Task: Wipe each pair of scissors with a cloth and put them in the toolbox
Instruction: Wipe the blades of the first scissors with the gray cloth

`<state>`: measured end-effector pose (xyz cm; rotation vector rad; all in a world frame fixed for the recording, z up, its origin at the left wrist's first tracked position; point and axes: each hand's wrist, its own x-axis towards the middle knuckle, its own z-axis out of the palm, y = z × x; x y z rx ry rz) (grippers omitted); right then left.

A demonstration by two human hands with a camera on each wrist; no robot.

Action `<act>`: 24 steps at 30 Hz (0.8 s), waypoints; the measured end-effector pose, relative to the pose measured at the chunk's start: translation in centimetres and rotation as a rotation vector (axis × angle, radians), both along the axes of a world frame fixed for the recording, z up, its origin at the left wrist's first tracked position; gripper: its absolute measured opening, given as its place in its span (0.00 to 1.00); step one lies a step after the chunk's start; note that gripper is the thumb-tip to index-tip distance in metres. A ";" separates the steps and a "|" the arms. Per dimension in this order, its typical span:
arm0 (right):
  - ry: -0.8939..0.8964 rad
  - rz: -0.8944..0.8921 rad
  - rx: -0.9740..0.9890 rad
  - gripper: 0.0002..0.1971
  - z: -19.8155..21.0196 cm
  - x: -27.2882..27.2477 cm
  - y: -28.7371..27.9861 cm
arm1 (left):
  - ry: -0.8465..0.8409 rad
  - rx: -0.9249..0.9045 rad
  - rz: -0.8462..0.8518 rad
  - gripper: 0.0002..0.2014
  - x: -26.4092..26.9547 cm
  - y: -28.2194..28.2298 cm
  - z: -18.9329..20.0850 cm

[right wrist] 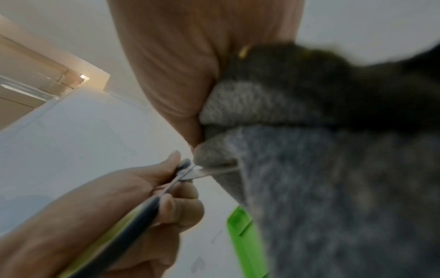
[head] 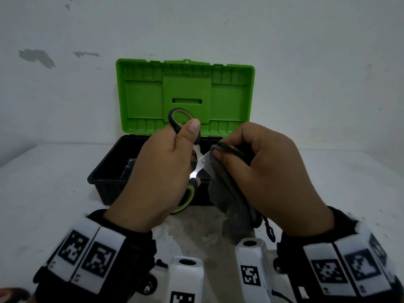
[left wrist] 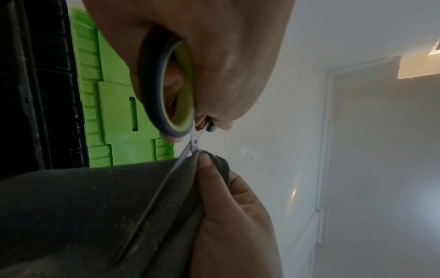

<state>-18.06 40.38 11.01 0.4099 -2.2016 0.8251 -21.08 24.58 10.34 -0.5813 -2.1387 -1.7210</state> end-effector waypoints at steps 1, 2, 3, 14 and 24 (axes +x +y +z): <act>-0.002 0.002 0.007 0.04 0.0 0.0 -0.1 | -0.004 0.000 -0.001 0.24 0.1 0.0 0.1; -0.006 -0.013 0.006 0.04 0.0 -0.1 0.1 | -0.014 0.005 -0.007 0.24 0.1 -0.1 0.1; -0.011 -0.040 0.001 0.04 0.0 -0.3 0.3 | -0.031 0.014 -0.020 0.24 0.2 -0.1 0.1; -0.010 -0.091 -0.031 0.05 0.1 -0.7 1.2 | -0.053 0.005 -0.056 0.24 0.5 0.1 0.5; -0.024 -0.116 -0.062 0.05 -0.1 -1.0 1.5 | -0.100 0.034 -0.051 0.20 0.7 0.2 0.6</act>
